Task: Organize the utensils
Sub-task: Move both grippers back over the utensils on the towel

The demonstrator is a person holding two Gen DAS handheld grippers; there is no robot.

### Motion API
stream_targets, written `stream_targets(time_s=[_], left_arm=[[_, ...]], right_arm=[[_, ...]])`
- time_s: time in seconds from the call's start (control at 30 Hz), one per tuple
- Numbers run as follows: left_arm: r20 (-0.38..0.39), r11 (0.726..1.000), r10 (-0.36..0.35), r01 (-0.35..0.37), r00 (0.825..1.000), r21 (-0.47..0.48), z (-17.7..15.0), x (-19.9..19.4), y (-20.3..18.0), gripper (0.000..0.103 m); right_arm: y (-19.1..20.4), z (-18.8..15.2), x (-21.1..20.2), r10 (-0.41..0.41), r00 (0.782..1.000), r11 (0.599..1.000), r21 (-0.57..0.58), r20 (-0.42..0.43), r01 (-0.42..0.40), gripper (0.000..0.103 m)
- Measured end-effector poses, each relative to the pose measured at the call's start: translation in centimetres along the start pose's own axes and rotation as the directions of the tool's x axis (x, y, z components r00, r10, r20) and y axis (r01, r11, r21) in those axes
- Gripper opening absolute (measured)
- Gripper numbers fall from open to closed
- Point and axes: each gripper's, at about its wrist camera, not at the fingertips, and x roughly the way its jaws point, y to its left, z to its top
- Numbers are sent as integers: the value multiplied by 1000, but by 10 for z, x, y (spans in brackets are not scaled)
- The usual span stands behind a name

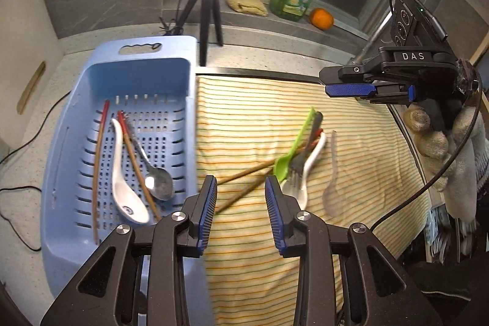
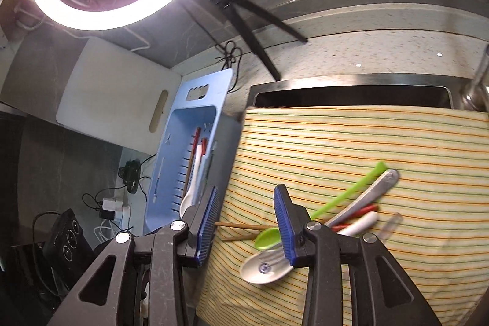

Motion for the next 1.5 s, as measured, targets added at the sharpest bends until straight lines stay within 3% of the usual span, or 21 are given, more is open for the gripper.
stream_targets(time_s=[0.07,0.27,0.47,0.67,0.93,1.13,1.27,1.5], left_arm=[[-6,1000,0,1,1000,16,-4,4,-11,40],[-50,999,-3,6,999,52,-21,20,-37,40],[-68,995,4,2,998,98,-31,26,-61,40],[-74,996,4,3,997,85,-31,32,-63,40],[-79,987,61,-48,995,151,-3,35,-57,40],[-113,978,66,-42,991,204,18,51,-54,40],[-142,982,26,1,989,191,32,65,-51,40],[-242,961,-17,83,970,265,54,103,-73,24]], right_arm=[[-11,-4,-9,-2,1000,1000,9,21,2,35],[-42,-14,-30,-14,998,999,37,57,12,35],[-68,-29,-34,-37,999,997,71,14,35,35],[-90,-46,-26,-36,998,992,123,-49,42,35],[-97,-65,-17,-52,995,987,149,-81,64,35],[-100,-71,-18,-37,997,979,196,-68,49,35],[-103,-72,-19,-35,998,972,230,-53,47,35],[-99,-79,0,-52,995,966,246,-89,72,35]])
